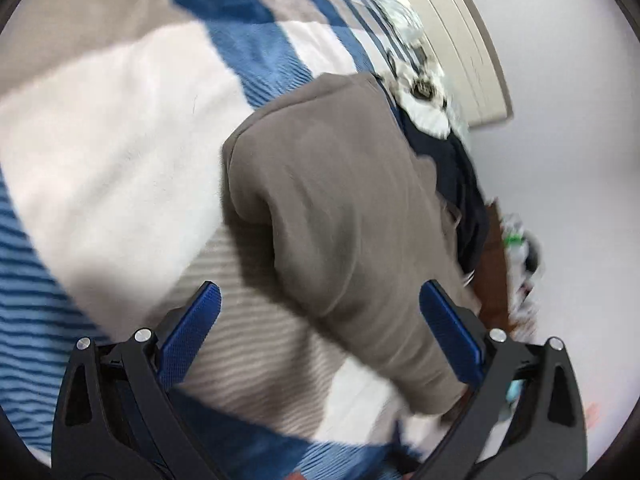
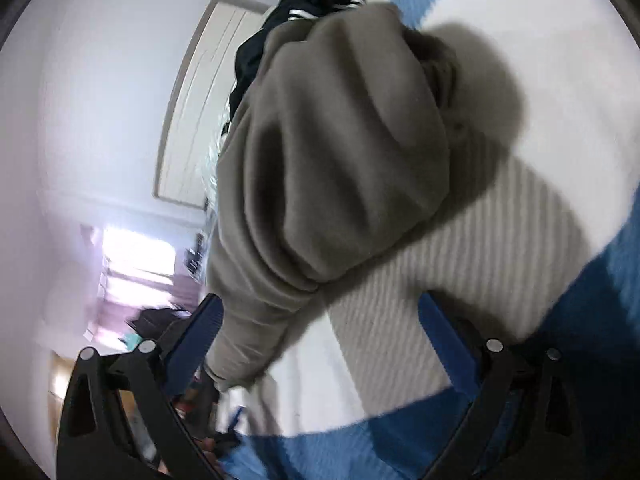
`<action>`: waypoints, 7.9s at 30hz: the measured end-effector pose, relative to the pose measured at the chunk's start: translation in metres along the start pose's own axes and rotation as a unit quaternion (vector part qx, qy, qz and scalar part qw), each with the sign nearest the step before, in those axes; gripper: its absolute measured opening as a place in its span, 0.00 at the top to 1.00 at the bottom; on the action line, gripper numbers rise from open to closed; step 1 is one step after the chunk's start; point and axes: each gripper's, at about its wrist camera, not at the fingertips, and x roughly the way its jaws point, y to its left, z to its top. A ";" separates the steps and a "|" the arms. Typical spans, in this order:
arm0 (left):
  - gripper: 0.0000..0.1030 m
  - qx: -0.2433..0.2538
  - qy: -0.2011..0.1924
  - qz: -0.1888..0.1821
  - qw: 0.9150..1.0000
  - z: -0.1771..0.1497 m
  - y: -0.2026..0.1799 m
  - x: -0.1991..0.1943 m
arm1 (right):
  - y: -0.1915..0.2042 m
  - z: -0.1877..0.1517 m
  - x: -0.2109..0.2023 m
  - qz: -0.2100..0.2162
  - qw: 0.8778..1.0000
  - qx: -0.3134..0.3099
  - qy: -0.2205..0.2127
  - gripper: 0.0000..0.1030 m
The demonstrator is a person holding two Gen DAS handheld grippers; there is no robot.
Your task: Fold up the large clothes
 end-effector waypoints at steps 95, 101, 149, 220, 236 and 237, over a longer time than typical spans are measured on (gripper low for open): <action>0.76 0.163 -0.363 -0.029 0.917 0.416 0.032 -0.477 | 0.590 -0.318 0.416 0.298 0.833 -0.376 0.275 0.76; 0.74 0.086 -0.323 0.042 0.941 0.406 0.179 -0.389 | 0.427 -0.374 0.510 0.174 0.851 -0.353 0.348 0.75; 0.06 0.265 -0.230 0.108 0.930 0.326 0.113 -0.380 | 0.494 -0.431 0.576 -0.042 0.565 -0.755 0.330 0.05; 0.06 0.222 -0.163 0.232 0.933 0.387 0.167 -0.308 | 0.382 -0.405 0.504 0.001 0.772 -0.504 0.387 0.04; 0.06 0.311 -0.246 0.263 0.880 0.214 0.046 -0.356 | 0.419 -0.376 0.283 0.101 0.761 -0.588 0.255 0.04; 0.06 0.303 -0.246 0.265 0.882 0.202 0.042 -0.358 | 0.418 -0.378 0.276 0.101 0.761 -0.590 0.250 0.04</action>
